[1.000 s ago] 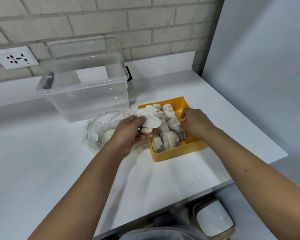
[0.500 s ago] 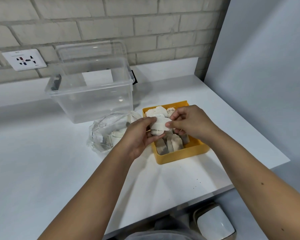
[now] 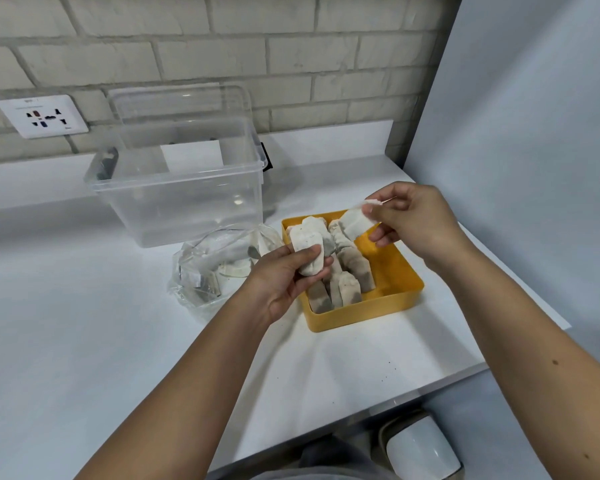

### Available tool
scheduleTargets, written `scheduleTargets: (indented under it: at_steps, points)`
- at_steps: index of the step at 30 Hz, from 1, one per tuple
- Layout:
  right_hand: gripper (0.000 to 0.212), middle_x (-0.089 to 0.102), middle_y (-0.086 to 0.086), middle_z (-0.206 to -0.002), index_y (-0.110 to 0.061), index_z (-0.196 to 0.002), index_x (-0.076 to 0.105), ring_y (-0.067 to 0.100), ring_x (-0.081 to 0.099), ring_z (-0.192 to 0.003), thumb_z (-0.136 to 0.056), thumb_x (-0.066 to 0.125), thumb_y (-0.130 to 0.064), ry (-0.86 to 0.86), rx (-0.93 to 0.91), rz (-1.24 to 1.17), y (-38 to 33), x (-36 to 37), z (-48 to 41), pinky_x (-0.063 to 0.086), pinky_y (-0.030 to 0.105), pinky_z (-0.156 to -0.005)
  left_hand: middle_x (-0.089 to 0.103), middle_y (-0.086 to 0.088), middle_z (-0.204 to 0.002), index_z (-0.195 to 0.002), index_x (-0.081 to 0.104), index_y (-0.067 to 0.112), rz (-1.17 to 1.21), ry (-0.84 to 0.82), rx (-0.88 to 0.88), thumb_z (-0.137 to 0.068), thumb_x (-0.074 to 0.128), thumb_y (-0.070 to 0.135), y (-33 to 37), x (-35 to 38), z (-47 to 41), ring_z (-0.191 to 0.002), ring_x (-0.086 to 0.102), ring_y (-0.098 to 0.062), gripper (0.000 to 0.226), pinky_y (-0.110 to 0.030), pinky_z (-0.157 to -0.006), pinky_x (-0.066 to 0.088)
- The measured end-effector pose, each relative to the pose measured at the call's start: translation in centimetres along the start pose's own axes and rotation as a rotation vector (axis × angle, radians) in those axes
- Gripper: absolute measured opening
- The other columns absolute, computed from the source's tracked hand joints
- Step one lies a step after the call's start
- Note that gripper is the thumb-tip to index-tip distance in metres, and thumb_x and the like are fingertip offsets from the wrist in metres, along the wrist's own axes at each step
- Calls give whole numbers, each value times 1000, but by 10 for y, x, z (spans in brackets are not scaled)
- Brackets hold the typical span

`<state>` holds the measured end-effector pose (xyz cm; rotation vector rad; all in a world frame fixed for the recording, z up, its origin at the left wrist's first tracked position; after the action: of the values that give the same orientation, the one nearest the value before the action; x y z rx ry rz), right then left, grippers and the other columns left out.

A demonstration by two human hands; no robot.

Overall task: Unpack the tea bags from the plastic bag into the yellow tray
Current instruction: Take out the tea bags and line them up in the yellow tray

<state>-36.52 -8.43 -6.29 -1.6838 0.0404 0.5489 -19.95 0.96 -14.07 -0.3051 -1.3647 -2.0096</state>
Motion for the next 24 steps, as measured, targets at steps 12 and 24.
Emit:
scheduleTargets:
  at_steps: [12, 24]
  points:
    - [6, 69, 2, -64, -19, -83, 73, 5, 59, -46, -84, 75, -14, -526, 107, 764, 67, 11, -20, 47, 17, -49, 74, -19, -90, -109, 61, -3, -103, 29, 51, -93, 60, -2, 5, -10, -4, -75, 75, -23, 17, -29, -63, 62]
    - [18, 64, 1, -85, -16, -89, 65, 16, 62, -69, -78, 80, -17, -359, -12, 757, 82, 28, -30, 53, 28, -66, 75, -17, -96, -119, 59, -3, -153, 44, 51, -91, 63, 0, 2, -13, -6, -82, 76, -24, 28, -27, -62, 61]
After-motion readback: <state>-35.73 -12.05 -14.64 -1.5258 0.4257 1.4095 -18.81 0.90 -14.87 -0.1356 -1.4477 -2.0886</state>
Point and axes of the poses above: each hand's wrist, its own z-axis away from the middle knuckle, its own x-axis out of the palm, y = z × x, the point moved 3 cm from there along -z, towards the middle knuckle
